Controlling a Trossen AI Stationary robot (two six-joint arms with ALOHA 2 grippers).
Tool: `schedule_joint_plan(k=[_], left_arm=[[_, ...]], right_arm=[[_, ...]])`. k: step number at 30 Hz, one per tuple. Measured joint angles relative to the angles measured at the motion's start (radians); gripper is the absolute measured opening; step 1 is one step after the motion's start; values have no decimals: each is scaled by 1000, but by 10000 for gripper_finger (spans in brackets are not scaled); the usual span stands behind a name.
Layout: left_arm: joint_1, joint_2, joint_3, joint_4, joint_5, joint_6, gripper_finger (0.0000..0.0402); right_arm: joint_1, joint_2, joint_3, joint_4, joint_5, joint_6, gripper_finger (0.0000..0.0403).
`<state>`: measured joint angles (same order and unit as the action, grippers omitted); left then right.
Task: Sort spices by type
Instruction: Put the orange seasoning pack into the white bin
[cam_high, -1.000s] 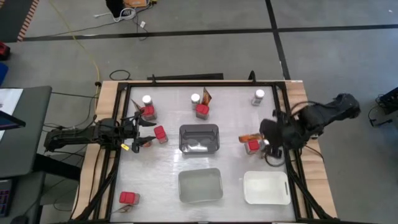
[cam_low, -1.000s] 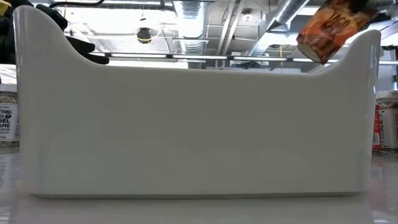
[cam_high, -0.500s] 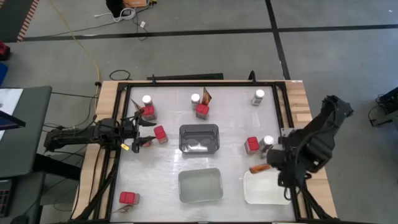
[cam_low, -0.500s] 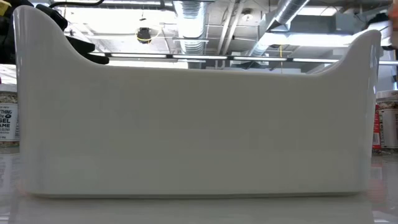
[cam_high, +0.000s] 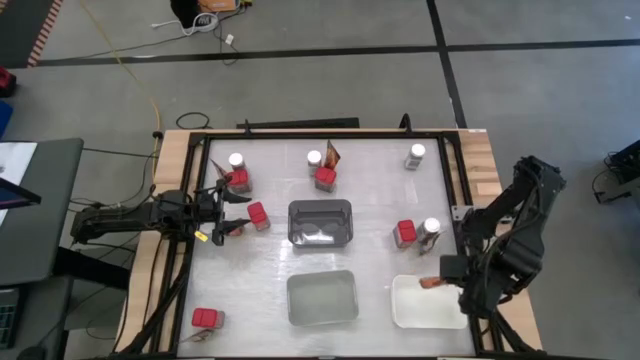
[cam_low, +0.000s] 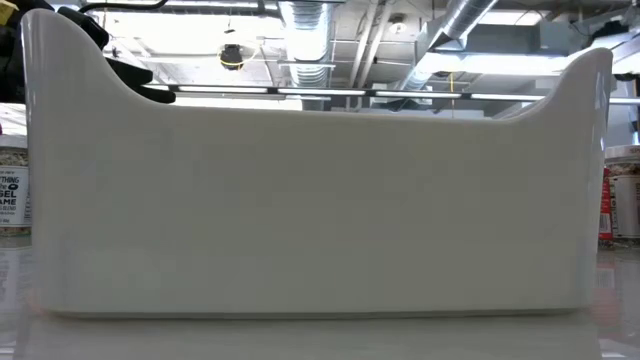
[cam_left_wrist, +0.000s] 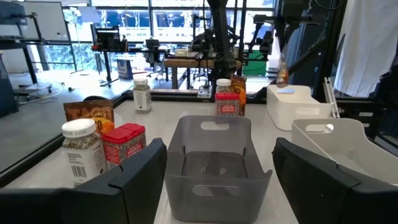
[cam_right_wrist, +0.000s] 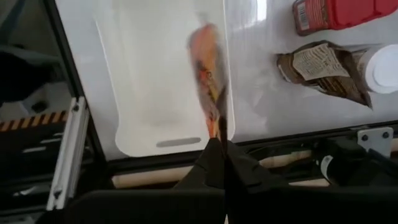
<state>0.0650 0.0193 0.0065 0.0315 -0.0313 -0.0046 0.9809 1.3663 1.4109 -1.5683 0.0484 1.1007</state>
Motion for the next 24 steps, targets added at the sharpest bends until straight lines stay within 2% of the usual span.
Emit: schedule_joint_plan(k=[6, 13, 19, 24], left_arm=[[0, 0, 0, 0, 0, 0, 282], [0, 0, 0, 0, 0, 0, 282], [0, 0, 0, 0, 0, 0, 282], [0, 0, 0, 0, 0, 0, 282]], right_arm=[[25, 4, -73, 69, -55, 9, 13], [16, 42, -156, 95, -167, 18, 13], [-26, 99, -162, 131, -204, 11, 13], [-92, 163, -162, 143, -264, -73, 13]])
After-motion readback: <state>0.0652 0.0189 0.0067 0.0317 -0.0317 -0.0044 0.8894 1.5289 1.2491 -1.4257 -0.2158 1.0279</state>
